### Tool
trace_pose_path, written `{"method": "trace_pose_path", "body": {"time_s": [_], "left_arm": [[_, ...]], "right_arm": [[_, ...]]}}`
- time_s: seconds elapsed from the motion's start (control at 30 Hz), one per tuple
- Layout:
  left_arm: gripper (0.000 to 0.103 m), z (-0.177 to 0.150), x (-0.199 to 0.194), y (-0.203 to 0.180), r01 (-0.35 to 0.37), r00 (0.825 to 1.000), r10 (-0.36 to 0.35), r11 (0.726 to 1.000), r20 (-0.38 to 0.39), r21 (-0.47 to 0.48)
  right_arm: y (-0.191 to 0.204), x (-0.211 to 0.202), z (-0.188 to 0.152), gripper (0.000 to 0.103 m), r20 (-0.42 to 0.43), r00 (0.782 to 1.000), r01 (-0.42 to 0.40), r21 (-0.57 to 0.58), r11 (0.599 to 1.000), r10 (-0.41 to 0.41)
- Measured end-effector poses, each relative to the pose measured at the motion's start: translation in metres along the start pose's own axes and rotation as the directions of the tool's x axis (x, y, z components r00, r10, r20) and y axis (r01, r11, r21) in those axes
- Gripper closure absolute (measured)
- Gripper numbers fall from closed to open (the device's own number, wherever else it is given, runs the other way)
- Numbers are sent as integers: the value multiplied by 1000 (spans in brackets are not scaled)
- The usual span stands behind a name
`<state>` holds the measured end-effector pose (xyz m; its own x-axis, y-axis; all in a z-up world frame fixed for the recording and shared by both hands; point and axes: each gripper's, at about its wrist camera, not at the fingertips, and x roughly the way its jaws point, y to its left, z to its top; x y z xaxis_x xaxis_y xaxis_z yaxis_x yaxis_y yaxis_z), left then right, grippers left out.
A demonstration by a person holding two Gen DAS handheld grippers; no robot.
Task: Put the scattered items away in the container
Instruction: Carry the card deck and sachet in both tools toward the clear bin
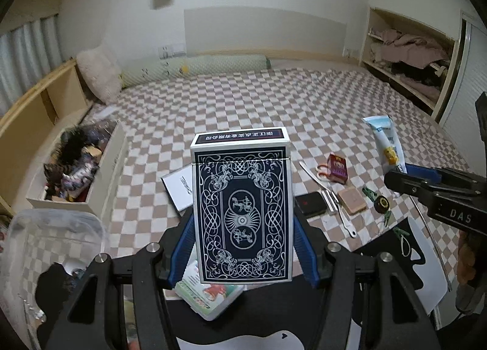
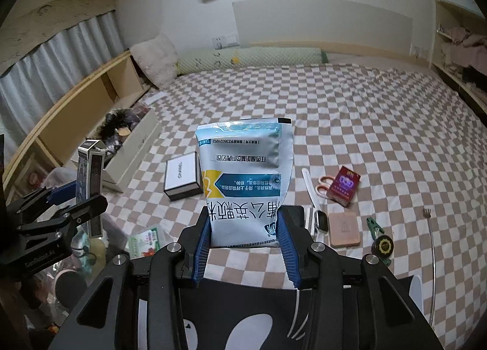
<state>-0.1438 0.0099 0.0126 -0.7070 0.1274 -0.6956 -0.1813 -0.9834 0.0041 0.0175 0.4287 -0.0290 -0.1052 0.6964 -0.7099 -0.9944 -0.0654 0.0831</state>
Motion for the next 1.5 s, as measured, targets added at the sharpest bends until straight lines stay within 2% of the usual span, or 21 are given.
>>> {"method": "trace_pose_path", "body": {"time_s": [0.17,0.73,1.27,1.5], "left_arm": [[43,1,-16,7,27,999,-26,999,30,-29],[43,-13,-71,51,-65,987,78,993,138,-98],[43,-47,-112,124,-181,966,214,961,147,-208],[43,-67,-130,158,-200,961,243,940,131,-275]], "right_arm": [[10,-13,2,60,43,999,-12,-28,1000,13],[44,-29,12,60,111,989,-91,-79,993,100],[120,-16,7,60,89,974,-188,-190,964,207],[154,-2,2,60,50,969,-223,-236,946,241]]}}
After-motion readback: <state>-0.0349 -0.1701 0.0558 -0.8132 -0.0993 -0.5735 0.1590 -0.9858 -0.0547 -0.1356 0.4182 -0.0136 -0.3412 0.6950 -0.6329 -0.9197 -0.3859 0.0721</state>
